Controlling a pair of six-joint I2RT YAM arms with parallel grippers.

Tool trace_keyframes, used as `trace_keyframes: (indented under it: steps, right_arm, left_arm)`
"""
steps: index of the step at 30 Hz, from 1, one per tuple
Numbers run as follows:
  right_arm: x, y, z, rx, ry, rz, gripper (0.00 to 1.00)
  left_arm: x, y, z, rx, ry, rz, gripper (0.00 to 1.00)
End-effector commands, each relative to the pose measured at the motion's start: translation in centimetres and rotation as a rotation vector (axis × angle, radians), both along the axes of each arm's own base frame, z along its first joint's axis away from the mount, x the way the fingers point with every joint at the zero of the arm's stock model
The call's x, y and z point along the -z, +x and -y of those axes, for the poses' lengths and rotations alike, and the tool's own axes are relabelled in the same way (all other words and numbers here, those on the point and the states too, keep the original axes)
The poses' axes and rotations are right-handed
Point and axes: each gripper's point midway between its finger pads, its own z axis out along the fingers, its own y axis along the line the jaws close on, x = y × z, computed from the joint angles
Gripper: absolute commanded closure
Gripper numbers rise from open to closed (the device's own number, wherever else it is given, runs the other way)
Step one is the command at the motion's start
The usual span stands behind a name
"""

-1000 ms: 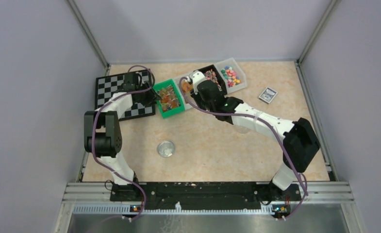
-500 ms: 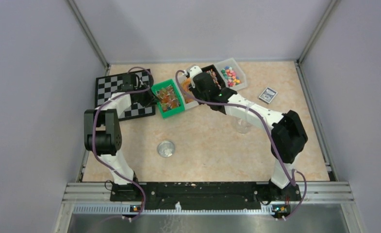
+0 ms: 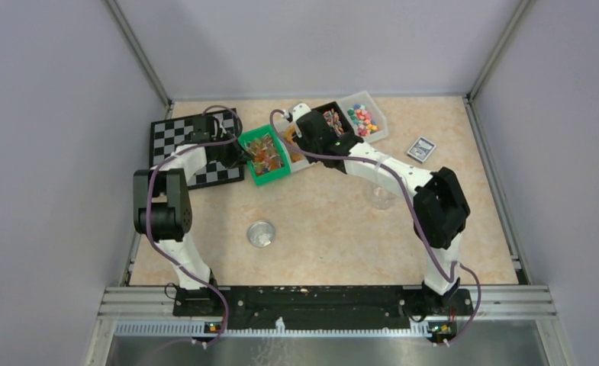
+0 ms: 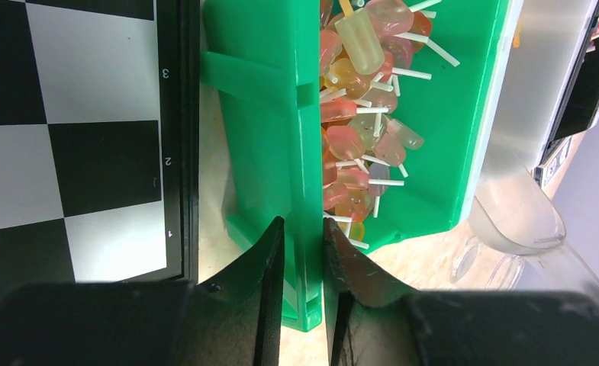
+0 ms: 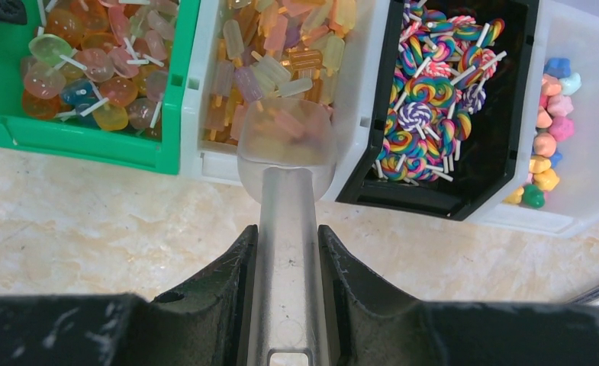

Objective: Pack the candies
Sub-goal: Scoop the fake candies from the storage box.

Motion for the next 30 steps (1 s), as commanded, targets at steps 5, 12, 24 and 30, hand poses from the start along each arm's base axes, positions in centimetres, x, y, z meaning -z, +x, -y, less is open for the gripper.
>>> trace_keyframes:
  steps: [5, 12, 24, 30]
  right_arm:
    - [-0.9, 2.1, -1.1, 0.002, -0.028, 0.031, 1.0]
    - [0.7, 2.1, -1.2, -0.007, -0.047, 0.015, 1.0]
    - [-3.0, 0.2, -0.6, -0.059, -0.066, -0.052, 1.0]
    - [-1.9, 0.3, -0.1, -0.017, -0.122, -0.105, 1.0]
  left_arm:
    - [0.8, 0.3, -0.3, 0.003, 0.005, -0.013, 0.74]
    - [0.9, 0.3, -0.1, 0.013, 0.0, -0.017, 0.74]
    - [1.1, 0.1, -0.1, 0.017, 0.003, -0.028, 0.75]
    - [1.2, 0.1, 0.0, 0.02, -0.002, -0.033, 0.75]
